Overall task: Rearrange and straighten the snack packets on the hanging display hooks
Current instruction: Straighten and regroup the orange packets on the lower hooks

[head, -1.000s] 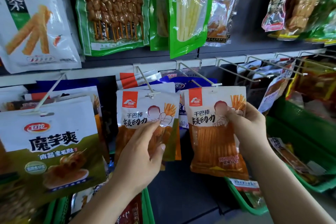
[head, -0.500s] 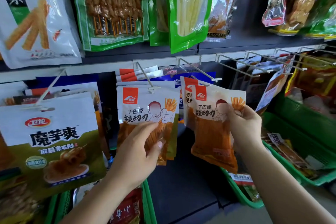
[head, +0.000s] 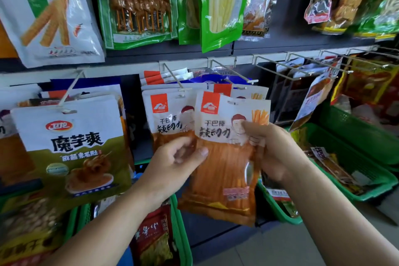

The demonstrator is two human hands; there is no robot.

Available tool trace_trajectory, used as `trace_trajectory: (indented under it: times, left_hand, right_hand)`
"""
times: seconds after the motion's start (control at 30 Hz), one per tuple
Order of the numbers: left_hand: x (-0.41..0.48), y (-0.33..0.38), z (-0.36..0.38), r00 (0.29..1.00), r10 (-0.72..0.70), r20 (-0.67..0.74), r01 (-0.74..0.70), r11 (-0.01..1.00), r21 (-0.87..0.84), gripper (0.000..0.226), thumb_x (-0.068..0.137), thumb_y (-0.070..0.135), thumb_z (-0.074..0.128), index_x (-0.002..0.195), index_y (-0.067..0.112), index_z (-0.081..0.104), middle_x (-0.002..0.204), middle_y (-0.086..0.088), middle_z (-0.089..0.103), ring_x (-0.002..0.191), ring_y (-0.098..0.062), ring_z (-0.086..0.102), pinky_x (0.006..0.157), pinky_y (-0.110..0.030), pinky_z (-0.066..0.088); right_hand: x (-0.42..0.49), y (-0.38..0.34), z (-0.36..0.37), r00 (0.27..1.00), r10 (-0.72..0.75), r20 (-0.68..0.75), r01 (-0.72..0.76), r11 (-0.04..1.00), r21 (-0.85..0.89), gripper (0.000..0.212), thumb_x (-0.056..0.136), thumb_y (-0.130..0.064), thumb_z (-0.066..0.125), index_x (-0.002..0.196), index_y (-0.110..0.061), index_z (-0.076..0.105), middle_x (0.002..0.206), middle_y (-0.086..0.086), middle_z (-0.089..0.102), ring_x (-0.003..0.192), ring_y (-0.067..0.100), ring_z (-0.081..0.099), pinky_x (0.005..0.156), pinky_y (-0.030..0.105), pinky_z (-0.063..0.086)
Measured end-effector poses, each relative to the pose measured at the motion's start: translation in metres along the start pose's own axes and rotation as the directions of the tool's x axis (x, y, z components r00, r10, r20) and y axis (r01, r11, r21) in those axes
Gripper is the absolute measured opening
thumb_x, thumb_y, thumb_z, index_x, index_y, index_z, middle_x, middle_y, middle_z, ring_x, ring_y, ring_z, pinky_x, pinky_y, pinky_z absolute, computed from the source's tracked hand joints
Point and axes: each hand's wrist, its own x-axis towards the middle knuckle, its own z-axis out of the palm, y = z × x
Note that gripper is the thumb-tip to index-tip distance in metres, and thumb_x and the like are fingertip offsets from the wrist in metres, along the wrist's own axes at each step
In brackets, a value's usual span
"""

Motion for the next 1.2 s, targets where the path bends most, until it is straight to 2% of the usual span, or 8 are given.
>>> trace_trajectory:
  times: [0.1, 0.23, 0.37, 0.47, 0.63, 0.77, 0.97, 1.2]
  left_hand:
    - [-0.011, 0.004, -0.007, 0.997, -0.041, -0.066, 0.036, 0.996, -0.082, 0.017, 0.095, 0.021, 0.072, 0.111, 0.02, 0.077, 0.104, 0.007, 0.081, 0.1, -0.011, 0.076, 0.093, -0.036, 0.061]
    - [-0.031, 0.004, -0.028, 0.975, -0.187, -0.119, 0.161, 0.967, -0.2, 0.014, 0.092, 0.02, 0.075, 0.106, 0.018, 0.076, 0.097, 0.0, 0.081, 0.092, -0.018, 0.078, 0.086, -0.044, 0.064]
    - [-0.054, -0.007, -0.066, 0.951, -0.252, -0.176, 0.227, 0.962, -0.15, 0.017, 0.092, 0.033, 0.075, 0.103, 0.02, 0.076, 0.098, 0.003, 0.081, 0.098, -0.019, 0.076, 0.079, -0.033, 0.06]
    - [-0.069, -0.013, -0.1, 0.923, -0.283, -0.263, 0.242, 0.954, -0.175, 0.032, 0.087, 0.044, 0.077, 0.101, 0.015, 0.074, 0.099, 0.0, 0.081, 0.099, -0.02, 0.076, 0.089, -0.036, 0.06]
    - [-0.092, -0.018, -0.15, 0.885, -0.282, -0.372, 0.187, 0.945, -0.27, 0.015, 0.09, 0.022, 0.078, 0.104, 0.016, 0.078, 0.098, 0.002, 0.082, 0.087, -0.012, 0.078, 0.071, -0.023, 0.06]
    - [-0.105, -0.026, -0.183, 0.845, -0.32, -0.427, 0.214, 0.936, -0.278, 0.014, 0.088, 0.022, 0.081, 0.099, 0.014, 0.078, 0.095, 0.002, 0.082, 0.088, -0.014, 0.078, 0.074, -0.024, 0.061]
    - [-0.117, -0.031, -0.225, 0.778, -0.319, -0.541, 0.183, 0.939, -0.29, 0.017, 0.083, 0.028, 0.085, 0.095, 0.019, 0.078, 0.087, 0.006, 0.082, 0.079, -0.01, 0.078, 0.071, -0.025, 0.06]
    - [-0.126, -0.036, -0.244, 0.788, -0.29, -0.543, 0.203, 0.955, -0.216, 0.016, 0.087, 0.023, 0.081, 0.101, 0.017, 0.077, 0.095, 0.002, 0.082, 0.087, -0.014, 0.078, 0.075, -0.024, 0.062]
  right_hand:
    - [-0.007, 0.01, 0.011, 0.994, 0.03, 0.103, -0.029, 1.0, -0.011, 0.036, 0.096, -0.011, 0.068, 0.132, -0.008, 0.067, 0.122, 0.016, 0.077, 0.11, 0.036, 0.076, 0.101, 0.055, 0.056]
    - [-0.022, 0.016, 0.043, 0.99, -0.126, 0.069, 0.136, 0.978, -0.161, 0.022, 0.089, -0.011, 0.077, 0.111, -0.011, 0.073, 0.099, 0.006, 0.083, 0.087, 0.023, 0.081, 0.076, 0.039, 0.063]
    - [-0.03, 0.038, 0.091, 0.972, -0.178, 0.154, 0.213, 0.943, -0.257, 0.02, 0.089, -0.012, 0.08, 0.108, -0.012, 0.073, 0.097, 0.006, 0.083, 0.089, 0.025, 0.081, 0.077, 0.04, 0.064]
    - [-0.039, 0.057, 0.128, 0.963, -0.151, 0.223, 0.215, 0.93, -0.298, 0.017, 0.089, -0.007, 0.08, 0.106, -0.006, 0.075, 0.093, 0.009, 0.083, 0.086, 0.026, 0.081, 0.071, 0.036, 0.065]
    - [-0.052, 0.091, 0.182, 0.951, -0.085, 0.296, 0.176, 0.939, -0.295, 0.008, 0.096, -0.011, 0.073, 0.101, -0.006, 0.076, 0.093, 0.011, 0.083, 0.085, 0.027, 0.081, 0.075, 0.039, 0.067]
    - [-0.047, 0.107, 0.222, 0.942, -0.107, 0.318, 0.217, 0.916, -0.337, 0.017, 0.093, -0.008, 0.076, 0.11, -0.006, 0.073, 0.098, 0.011, 0.082, 0.087, 0.028, 0.081, 0.078, 0.044, 0.066]
    - [-0.045, 0.114, 0.269, 0.897, -0.209, 0.39, 0.386, 0.801, -0.457, 0.014, 0.093, -0.018, 0.078, 0.106, -0.019, 0.072, 0.092, -0.003, 0.082, 0.081, 0.011, 0.08, 0.069, 0.03, 0.065]
    - [-0.046, 0.117, 0.286, 0.931, -0.035, 0.364, 0.182, 0.907, -0.379, 0.013, 0.097, -0.014, 0.073, 0.108, -0.01, 0.072, 0.092, 0.007, 0.083, 0.081, 0.022, 0.081, 0.065, 0.033, 0.064]
